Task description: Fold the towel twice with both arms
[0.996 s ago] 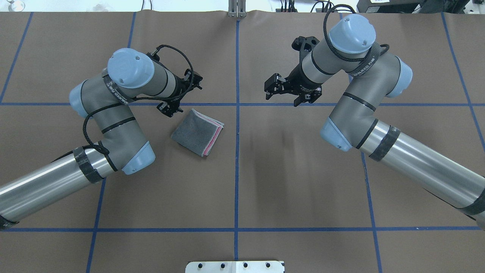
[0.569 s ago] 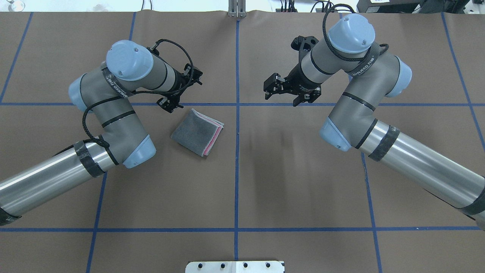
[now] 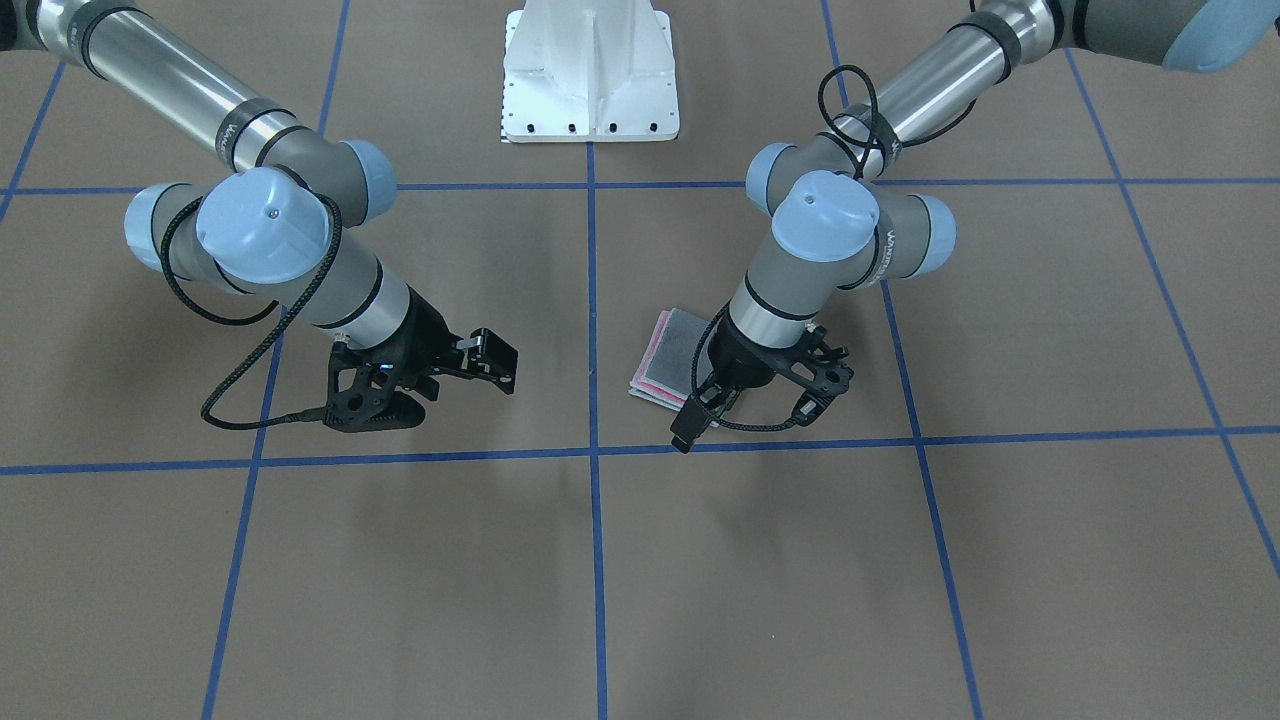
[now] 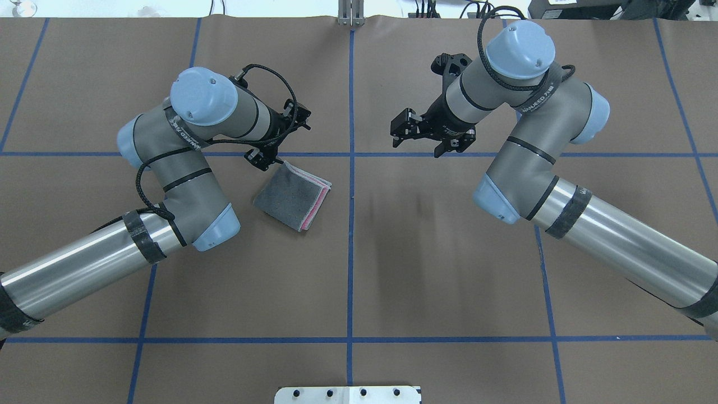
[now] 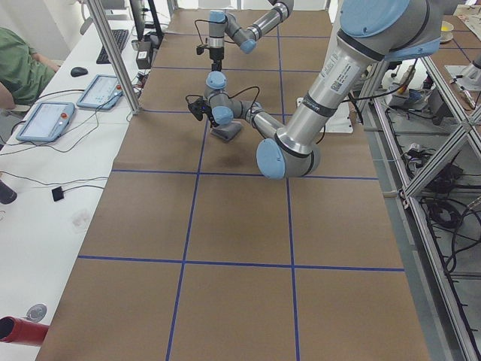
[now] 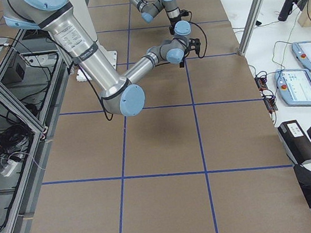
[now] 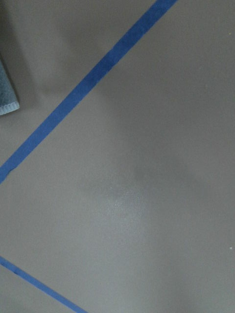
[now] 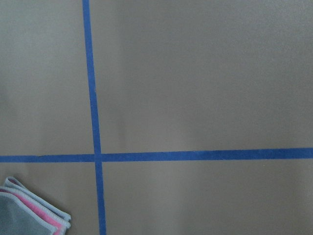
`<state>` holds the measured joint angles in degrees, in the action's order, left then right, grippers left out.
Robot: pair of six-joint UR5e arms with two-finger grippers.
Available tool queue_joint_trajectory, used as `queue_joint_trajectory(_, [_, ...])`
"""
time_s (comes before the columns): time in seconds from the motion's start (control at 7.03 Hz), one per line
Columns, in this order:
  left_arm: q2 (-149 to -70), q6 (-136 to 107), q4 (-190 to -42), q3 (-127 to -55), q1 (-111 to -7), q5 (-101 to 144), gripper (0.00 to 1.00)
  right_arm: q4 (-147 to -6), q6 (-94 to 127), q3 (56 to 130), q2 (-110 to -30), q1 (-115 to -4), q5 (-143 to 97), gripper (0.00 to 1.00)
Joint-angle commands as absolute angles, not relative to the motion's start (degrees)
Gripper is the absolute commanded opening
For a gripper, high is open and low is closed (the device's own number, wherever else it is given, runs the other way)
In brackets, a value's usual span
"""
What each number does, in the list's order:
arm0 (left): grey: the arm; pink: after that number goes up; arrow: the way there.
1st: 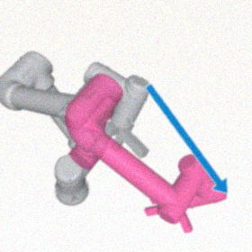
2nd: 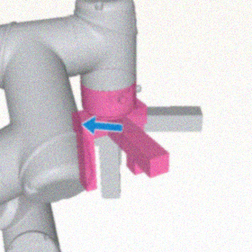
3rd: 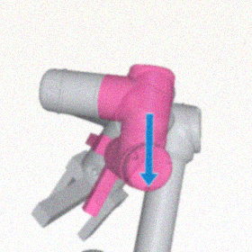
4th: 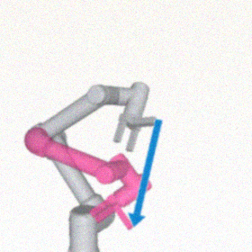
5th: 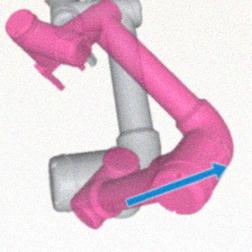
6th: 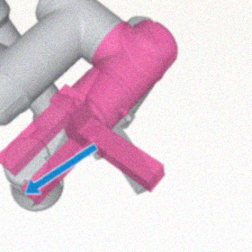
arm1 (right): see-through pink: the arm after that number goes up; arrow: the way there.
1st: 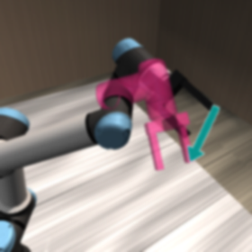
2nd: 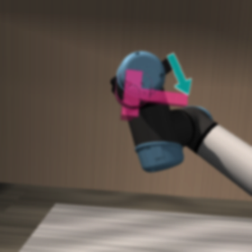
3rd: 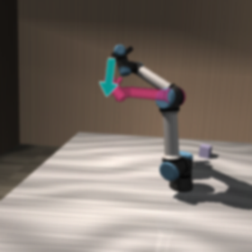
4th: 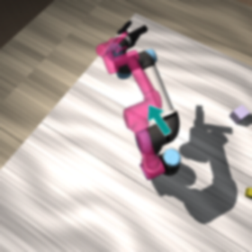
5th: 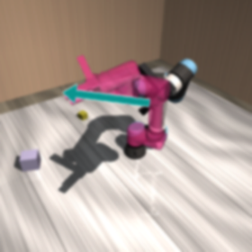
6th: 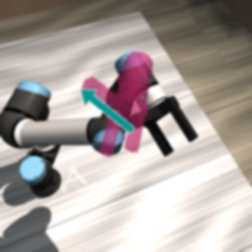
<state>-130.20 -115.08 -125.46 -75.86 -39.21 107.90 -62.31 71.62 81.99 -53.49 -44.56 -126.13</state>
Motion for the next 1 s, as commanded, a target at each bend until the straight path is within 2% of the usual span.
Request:
queue_joint_trajectory(0.0, [-129.99, -115.22, -125.59, -75.94, -37.37, 107.93, 1.00, -62.31, 71.54, 81.74, -53.44, -44.56, -126.12, 1.00])
queue_joint_trajectory(0.85, [-126.39, -113.64, -126.74, -75.59, -37.00, 108.02, 1.00, -62.23, 71.63, 81.74, -53.44, -44.56, -126.12, 1.00])
